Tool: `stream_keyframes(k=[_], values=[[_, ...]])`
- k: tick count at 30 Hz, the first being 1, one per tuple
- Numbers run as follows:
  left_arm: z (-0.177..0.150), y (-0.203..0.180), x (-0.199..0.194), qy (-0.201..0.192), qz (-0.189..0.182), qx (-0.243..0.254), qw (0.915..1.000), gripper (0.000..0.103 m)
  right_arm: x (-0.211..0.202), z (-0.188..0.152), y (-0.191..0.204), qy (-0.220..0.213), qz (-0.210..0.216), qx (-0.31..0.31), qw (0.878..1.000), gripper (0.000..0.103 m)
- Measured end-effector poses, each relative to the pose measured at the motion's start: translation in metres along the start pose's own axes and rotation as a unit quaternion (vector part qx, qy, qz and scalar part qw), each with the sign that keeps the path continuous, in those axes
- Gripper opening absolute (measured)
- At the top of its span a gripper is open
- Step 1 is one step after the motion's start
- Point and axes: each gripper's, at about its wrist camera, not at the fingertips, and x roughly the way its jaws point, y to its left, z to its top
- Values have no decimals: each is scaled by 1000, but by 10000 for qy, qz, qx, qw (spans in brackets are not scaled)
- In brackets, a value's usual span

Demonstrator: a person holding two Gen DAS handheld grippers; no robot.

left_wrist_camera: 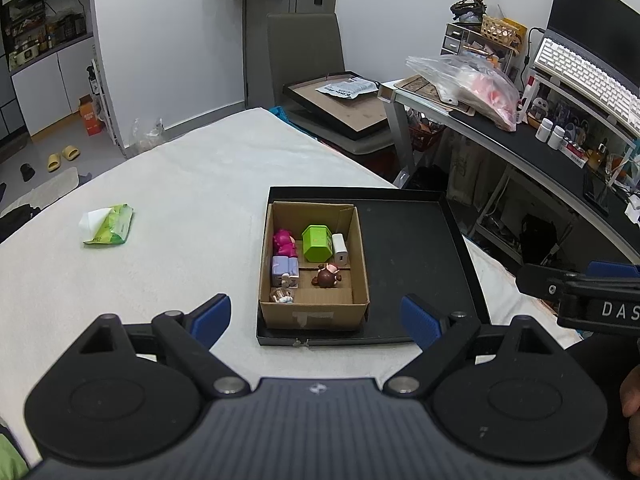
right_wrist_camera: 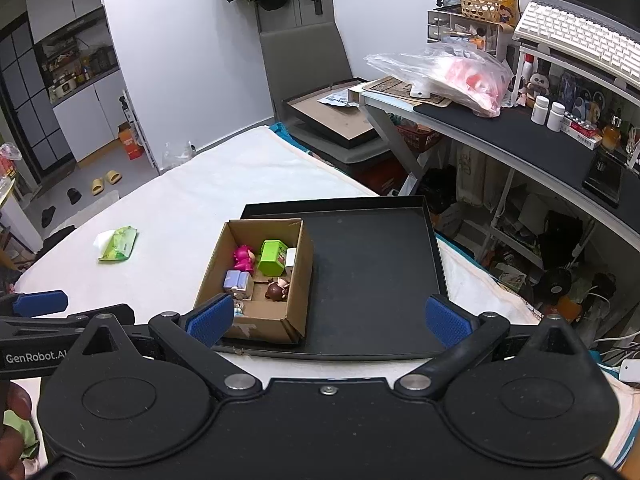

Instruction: Organize rigid objects

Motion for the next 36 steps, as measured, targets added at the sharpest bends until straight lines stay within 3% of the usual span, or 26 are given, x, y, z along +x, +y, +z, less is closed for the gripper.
stream_keyframes(k=[36], values=[[-1,-9,6,25,-61,123,9999,91,4,-1,-5,57,-58,0,10000,103]])
